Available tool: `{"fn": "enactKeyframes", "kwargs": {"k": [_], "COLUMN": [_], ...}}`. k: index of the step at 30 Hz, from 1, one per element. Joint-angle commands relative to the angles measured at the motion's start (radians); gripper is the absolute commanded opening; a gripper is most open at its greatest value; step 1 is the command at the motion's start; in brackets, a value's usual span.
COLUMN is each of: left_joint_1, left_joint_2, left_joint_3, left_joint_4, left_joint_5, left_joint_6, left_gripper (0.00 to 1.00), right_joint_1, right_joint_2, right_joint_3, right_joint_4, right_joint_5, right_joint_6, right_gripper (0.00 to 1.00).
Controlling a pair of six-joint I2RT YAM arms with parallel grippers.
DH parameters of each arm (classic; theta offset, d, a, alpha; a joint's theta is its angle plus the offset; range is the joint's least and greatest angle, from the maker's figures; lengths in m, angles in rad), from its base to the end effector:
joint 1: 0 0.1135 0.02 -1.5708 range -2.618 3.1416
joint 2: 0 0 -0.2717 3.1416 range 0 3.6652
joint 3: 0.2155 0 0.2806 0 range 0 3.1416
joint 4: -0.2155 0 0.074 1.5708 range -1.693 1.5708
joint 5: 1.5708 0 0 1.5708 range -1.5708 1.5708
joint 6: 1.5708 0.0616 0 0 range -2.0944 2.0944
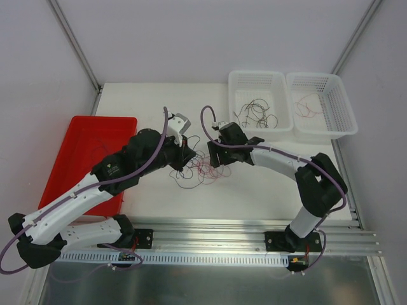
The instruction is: Untangle the cables
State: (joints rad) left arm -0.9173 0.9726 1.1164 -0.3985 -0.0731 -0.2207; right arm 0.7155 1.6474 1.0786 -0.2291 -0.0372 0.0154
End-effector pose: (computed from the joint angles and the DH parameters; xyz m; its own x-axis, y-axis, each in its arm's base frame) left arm 0.1621 -0.2043 0.4026 -0.3134 0.0502 -0.9483 0.6972 0.6902 -0.1939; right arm 0.2994 0.2633 0.1903 -0.5507 -0.4582 -0.6977 -0.6667 0.7444 0.0374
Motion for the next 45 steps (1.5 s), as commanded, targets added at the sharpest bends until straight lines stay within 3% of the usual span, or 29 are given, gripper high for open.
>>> {"fn": "enactKeyframes", "kwargs": {"k": [1,5,8,9,12,18,24,31,38,41,45], "left_joint_1": [-0.008,-0.008,-0.008,-0.008,-0.008,-0.005,0.037,0.260,0.333,0.344,0.342], "left_joint_2": [-0.026,-0.037,-0.046,-0.049,-0.055,-0.029,0.026,0.087,0.172,0.184,0.123], "left_joint_3": [0.052,0.074,0.108,0.120,0.180,0.354,0.520,0.678,0.796,0.778,0.576], "left_joint_4": [-0.003,-0.011,-0.023,-0.031,-0.060,-0.128,-0.132,-0.132,-0.132,-0.134,-0.141], "left_joint_5": [-0.019,-0.019,-0.043,-0.056,-0.177,-0.546,-0.871,-0.906,-0.955,-0.938,-0.838], "left_joint_6": [-0.008,0.000,0.012,0.018,0.043,0.124,0.296,0.399,0.483,0.475,0.382], "left_gripper": [0.00,0.00,0.00,0.00,0.00,0.00,0.00,0.00,0.00,0.00,0.00], "right_joint_1": [-0.017,-0.040,-0.067,-0.074,-0.116,-0.241,-0.486,-0.705,-0.795,-0.795,-0.791], "right_joint_2": [0.064,0.106,0.094,0.085,0.029,-0.139,-0.352,-0.495,-0.563,-0.551,-0.528], "right_joint_3": [0.046,0.037,0.003,-0.005,-0.037,-0.114,-0.200,-0.194,-0.207,-0.212,-0.253], "right_joint_4": [0.082,0.106,0.120,0.119,0.073,-0.104,-0.251,-0.401,-0.423,-0.424,-0.409], "right_joint_5": [-0.049,-0.070,-0.079,-0.070,-0.053,0.031,0.031,0.017,-0.026,-0.044,-0.089], "right_joint_6": [0.017,0.047,0.057,0.057,0.058,0.084,0.100,0.092,0.098,0.094,0.092], "right_gripper": [0.67,0.52,0.26,0.12,0.01,0.01,0.01,0.01,0.01,0.01,0.01]}}
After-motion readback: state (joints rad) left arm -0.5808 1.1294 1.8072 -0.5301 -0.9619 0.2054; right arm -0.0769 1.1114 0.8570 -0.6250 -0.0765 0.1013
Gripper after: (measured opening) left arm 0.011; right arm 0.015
